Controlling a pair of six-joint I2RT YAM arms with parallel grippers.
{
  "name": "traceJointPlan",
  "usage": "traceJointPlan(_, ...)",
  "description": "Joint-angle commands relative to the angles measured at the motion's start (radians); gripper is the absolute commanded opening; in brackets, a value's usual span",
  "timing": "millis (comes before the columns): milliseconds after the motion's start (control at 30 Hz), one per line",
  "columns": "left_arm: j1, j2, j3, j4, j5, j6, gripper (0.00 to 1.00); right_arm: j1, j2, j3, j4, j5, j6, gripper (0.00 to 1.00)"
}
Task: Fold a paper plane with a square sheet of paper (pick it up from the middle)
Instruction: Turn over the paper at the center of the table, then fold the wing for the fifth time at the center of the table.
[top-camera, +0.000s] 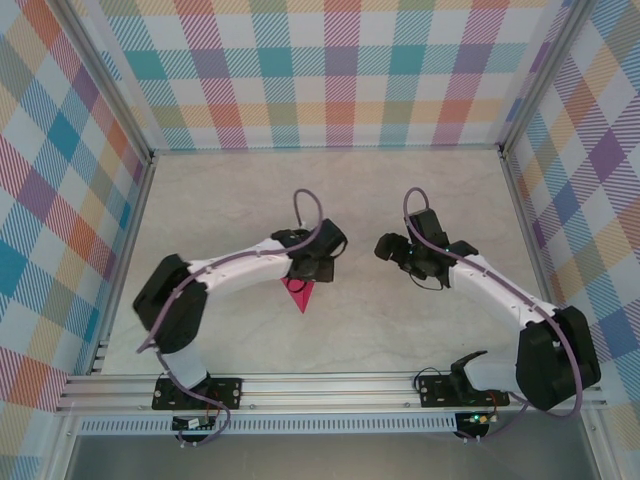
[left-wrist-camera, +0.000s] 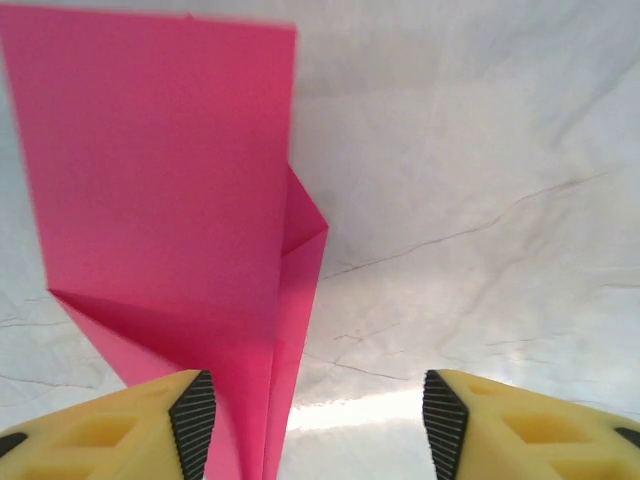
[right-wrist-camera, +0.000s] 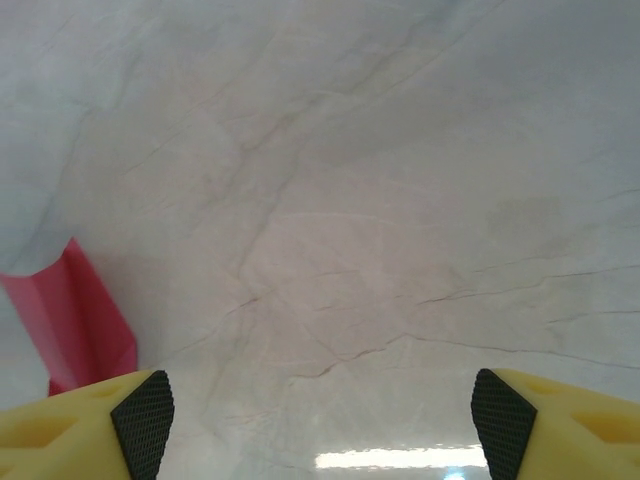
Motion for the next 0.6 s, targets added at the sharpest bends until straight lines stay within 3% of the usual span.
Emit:
traceJointPlan(0, 0.063, -0.142, -0.092, 0.118, 0.132, -0.017, 0.64, 0.046, 0.038, 0.038, 0.07, -0.113, -0.065, 0.78)
traceJointPlan(133, 0.173, -0.288, -0.238, 0.182, 0.178, -0.066, 0.72, 0.202, 0.134, 0.136, 0.063, -0.082, -0.094, 0.73)
traceJointPlan(333, 0.327, -0.444, -0.406, 0.187, 0.196, -0.126, 0.79, 0.413, 0.331, 0.321, 0.046, -0.066, -0.149, 0.58)
traceJointPlan(567, 0.446, -0.521, -0.528, 0.21, 0.265, -0.159, 0.84, 0.477, 0.526, 0.467, 0.028, -0.169, -0.165, 0.4)
